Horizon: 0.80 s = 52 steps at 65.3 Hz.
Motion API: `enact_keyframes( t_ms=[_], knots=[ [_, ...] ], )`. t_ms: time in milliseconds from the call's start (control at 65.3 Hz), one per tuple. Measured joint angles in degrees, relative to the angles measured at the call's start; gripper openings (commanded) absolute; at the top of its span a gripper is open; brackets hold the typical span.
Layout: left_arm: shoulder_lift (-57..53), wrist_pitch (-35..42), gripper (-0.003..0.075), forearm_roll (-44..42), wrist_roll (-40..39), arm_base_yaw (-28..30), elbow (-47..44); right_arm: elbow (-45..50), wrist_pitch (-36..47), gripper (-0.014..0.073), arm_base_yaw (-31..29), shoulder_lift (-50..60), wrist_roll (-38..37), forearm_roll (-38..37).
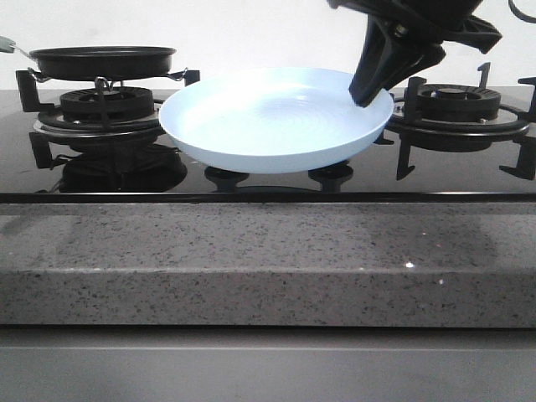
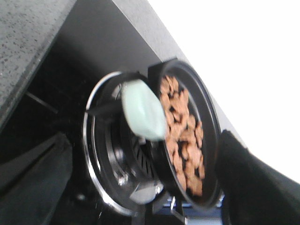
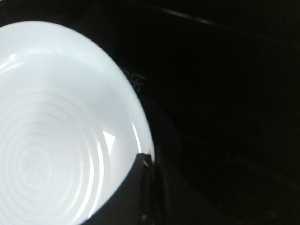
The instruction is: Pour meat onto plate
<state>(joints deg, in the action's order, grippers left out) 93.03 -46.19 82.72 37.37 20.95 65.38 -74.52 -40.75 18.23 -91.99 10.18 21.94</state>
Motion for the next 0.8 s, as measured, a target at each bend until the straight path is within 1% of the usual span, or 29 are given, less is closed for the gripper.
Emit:
enact_keyframes(
  t_ms=[138,276,398,597,796],
  knots=[
    [4.3,-0.8,0.0606,4.4,2.0,0.0,1.2,0.0,0.0,-0.0113,0.0,0.0,0.0,0.0],
    [8.2,-4.1,0.0606,7.1,2.5,0.0,3.8,0.0,0.0,-0.0113,0.0,0.0,0.0,0.0],
    [10.1,-5.2,0.0606,7.8,2.5,-0.1,5.8,0.0,0.0,-0.0113,0.0,0.0,0.0,0.0],
    [12.1,-5.5,0.0606,8.9,2.5,-2.5,9.1,0.0,0.0,-0.0113,0.0,0.0,0.0,0.0],
    [12.7,-5.7,0.0606,8.9,2.6,-3.5,9.9,0.0,0.0,-0.0113,0.0,0.0,0.0,0.0]
  ],
)
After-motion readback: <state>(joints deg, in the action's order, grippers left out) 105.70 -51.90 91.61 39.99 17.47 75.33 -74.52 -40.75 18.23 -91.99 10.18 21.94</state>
